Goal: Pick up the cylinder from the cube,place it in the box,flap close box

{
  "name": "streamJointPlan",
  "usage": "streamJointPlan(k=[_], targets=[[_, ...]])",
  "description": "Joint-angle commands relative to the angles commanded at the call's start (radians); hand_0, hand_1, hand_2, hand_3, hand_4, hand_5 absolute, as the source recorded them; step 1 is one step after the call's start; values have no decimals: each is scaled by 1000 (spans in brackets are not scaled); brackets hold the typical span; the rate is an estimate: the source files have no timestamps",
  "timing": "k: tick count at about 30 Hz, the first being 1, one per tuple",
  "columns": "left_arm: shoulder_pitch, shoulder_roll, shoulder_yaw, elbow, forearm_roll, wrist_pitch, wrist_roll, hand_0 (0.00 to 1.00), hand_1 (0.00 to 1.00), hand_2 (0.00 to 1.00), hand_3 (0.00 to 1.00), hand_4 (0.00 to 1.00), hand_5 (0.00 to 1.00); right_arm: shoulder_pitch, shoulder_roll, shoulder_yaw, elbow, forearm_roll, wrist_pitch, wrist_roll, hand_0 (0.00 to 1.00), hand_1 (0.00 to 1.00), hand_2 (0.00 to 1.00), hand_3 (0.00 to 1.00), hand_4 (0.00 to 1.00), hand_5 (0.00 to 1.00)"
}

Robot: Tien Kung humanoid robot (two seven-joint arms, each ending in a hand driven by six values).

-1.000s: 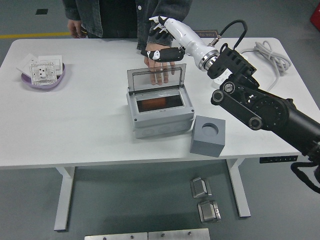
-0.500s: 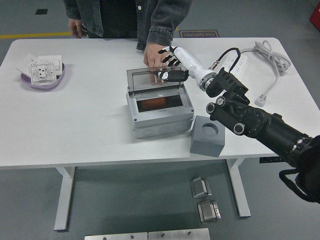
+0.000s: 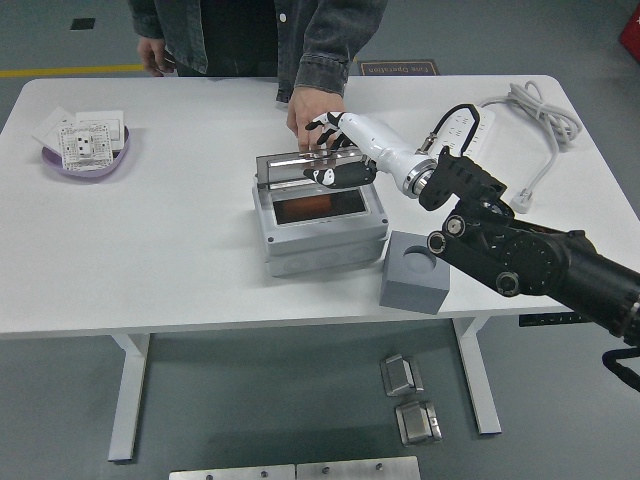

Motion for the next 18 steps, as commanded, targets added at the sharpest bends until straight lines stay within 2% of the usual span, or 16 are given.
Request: streamJointPlan(k=[3,10,11,16,17,18], targets=[[0,0,16,0,-16,1,-3,751,779,764,874,556,155,-11,-15,-7,53,-5,-3,-5,614,550,659,784,810,384],[1,-1,27,0,-28,1,-5,750,779,764,873,554,153,-45,-41,-20,116,-15,-7,-15,598,543,655,783,804,384],[2,-1,27,0,-28,1,-5,751,779,763,873,551,152,-51,-44,-18,123,-16,-9,-16,561,534,654,784,801,381],[4,-3,28,0,-29,2,-7,751,779,763,873,551,152,-104,-47,1,132,-2,-25,-2,561,534,654,784,801,381],[4,-4,27,0,-29,2,-7,751,779,763,873,550,149,-122,-44,8,132,3,-31,3,515,530,654,783,795,381],[5,-5,27,0,-28,2,-8,751,779,763,873,550,149,-135,-42,14,134,5,-35,7,515,530,654,783,795,381]])
